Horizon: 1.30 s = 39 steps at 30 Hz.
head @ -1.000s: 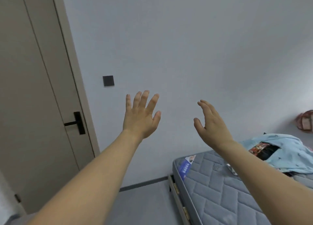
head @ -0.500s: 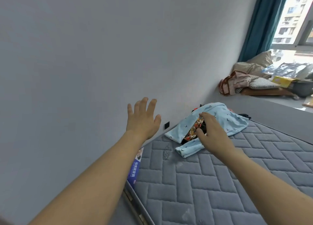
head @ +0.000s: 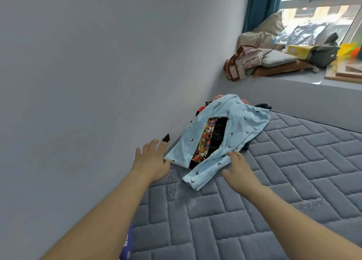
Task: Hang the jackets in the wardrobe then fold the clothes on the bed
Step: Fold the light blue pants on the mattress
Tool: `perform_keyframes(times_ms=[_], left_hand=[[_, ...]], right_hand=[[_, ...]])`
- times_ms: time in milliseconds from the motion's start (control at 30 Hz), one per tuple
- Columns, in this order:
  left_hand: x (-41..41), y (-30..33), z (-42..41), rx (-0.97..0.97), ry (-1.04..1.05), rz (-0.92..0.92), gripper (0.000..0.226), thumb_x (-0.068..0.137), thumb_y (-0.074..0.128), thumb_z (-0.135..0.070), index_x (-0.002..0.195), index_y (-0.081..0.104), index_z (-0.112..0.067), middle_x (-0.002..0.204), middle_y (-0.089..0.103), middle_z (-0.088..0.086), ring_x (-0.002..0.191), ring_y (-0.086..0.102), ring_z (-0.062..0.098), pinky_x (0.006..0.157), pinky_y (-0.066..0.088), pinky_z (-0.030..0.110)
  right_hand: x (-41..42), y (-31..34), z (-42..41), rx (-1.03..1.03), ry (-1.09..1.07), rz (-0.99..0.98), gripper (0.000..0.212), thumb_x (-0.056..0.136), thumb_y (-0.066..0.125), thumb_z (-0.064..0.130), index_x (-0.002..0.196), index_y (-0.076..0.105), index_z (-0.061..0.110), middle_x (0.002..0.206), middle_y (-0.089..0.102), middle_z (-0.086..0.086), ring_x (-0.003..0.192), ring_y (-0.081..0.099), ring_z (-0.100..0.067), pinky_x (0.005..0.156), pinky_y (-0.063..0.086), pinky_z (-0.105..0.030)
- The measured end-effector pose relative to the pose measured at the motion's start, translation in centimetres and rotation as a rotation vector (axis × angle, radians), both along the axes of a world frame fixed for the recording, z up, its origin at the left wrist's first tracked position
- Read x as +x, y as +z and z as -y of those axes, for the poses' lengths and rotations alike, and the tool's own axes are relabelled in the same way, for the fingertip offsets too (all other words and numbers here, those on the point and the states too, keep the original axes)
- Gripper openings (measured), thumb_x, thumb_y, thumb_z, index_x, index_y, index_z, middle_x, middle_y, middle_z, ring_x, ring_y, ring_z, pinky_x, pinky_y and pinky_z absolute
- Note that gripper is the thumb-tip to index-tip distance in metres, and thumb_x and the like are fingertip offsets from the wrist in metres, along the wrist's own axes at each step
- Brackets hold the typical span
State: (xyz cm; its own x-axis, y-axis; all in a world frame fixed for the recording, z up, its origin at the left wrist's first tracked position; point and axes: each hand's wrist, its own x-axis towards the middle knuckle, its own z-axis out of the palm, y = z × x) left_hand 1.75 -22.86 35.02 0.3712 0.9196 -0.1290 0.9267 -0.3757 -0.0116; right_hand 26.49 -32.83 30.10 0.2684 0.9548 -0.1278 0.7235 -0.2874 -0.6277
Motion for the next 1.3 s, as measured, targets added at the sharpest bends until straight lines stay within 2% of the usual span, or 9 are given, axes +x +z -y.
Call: perform_keyframes(times_ms=[133,233,433,533,633,733,800,1033,1300], left_hand=[[1.8,-8.9,-9.7,-0.104,-0.003,0.001,0.066,0.093,0.044,-0.035,0.151,0.017,-0.026,0.16,0.01,0.006,0.143,0.018,0.03,0.116,0.018,0.052],[3.7,-18.7,-16.1,-0.226,-0.042,-0.033,0.067,0.091,0.045,-0.032,0.151,0.016,-0.027,0.16,0.009,0.003,0.143,0.017,0.027,0.113,0.023,0.053],[7.4,-38.6,-26.0,-0.462,-0.031,-0.046,0.083,0.09,0.047,-0.027,0.154,-0.006,-0.03,0.162,-0.017,-0.002,0.148,-0.01,0.026,0.111,0.014,0.069],[9.3,-47.1,-29.1,-0.528,0.068,0.033,0.082,0.094,0.041,-0.049,0.15,-0.018,-0.039,0.159,-0.026,-0.009,0.146,-0.023,0.024,0.105,0.009,0.077],[9.7,-53.5,-29.0,-0.286,0.047,-0.046,0.082,0.086,0.018,-0.067,0.145,-0.03,-0.037,0.155,-0.027,-0.003,0.142,-0.031,0.029,0.097,-0.012,0.082],[9.1,-56.9,-28.6,0.012,-0.015,0.099,0.081,0.081,0.032,-0.059,0.151,0.012,-0.026,0.155,0.016,0.01,0.147,0.008,0.036,0.107,-0.003,0.075],[8.9,-57.4,-28.6,0.097,-0.036,0.182,0.077,0.077,0.042,-0.053,0.146,0.029,-0.023,0.15,0.03,0.011,0.144,0.02,0.038,0.11,0.005,0.073],[8.9,-57.5,-28.6,0.149,-0.059,0.163,0.073,0.076,0.043,-0.049,0.143,0.034,-0.02,0.146,0.033,0.014,0.14,0.024,0.039,0.11,0.008,0.071],[9.2,-57.2,-28.6,0.228,-0.074,0.225,0.059,0.077,0.046,-0.041,0.13,0.042,-0.016,0.13,0.05,0.018,0.131,0.034,0.035,0.109,0.017,0.068]], right_hand=[[0.4,-8.3,-8.4,-0.161,-0.076,-0.042,0.066,0.095,0.047,0.023,0.152,0.016,0.013,0.158,0.009,-0.004,0.139,0.028,-0.028,0.11,0.032,-0.041],[0.3,-17.5,-14.7,-0.29,-0.029,0.086,0.072,0.094,0.048,0.036,0.153,0.007,0.024,0.16,-0.001,-0.004,0.142,0.022,-0.029,0.11,0.031,-0.05],[0.5,-37.0,-23.8,-0.433,0.232,0.451,0.11,0.074,0.039,0.085,0.151,-0.018,0.031,0.159,-0.024,-0.003,0.147,-0.02,-0.026,0.111,-0.014,-0.063],[0.9,-44.0,-25.9,-0.305,0.311,0.531,0.109,0.07,0.027,0.09,0.154,0.0,0.028,0.162,-0.006,-0.004,0.148,-0.017,-0.021,0.112,-0.021,-0.056],[0.9,-48.5,-26.4,-0.064,0.254,0.473,0.091,0.078,0.031,0.082,0.15,0.03,0.025,0.156,0.026,-0.01,0.148,0.008,-0.021,0.118,-0.003,-0.053],[1.1,-51.6,-26.5,0.11,0.204,0.455,0.078,0.081,0.041,0.07,0.142,0.042,0.022,0.148,0.038,-0.012,0.142,0.026,-0.029,0.117,0.008,-0.056],[1.5,-52.1,-26.3,0.18,0.174,0.47,0.076,0.079,0.045,0.066,0.141,0.045,0.021,0.147,0.04,-0.012,0.141,0.029,-0.031,0.117,0.011,-0.057],[1.3,-52.1,-26.6,0.218,0.17,0.494,0.073,0.073,0.048,0.06,0.136,0.045,0.023,0.141,0.038,-0.007,0.135,0.034,-0.03,0.116,0.014,-0.051],[1.5,-52.1,-26.3,0.236,0.141,0.487,0.069,0.075,0.045,0.062,0.13,0.053,0.022,0.117,0.047,-0.004,0.104,0.046,-0.026,0.099,0.029,-0.042]])
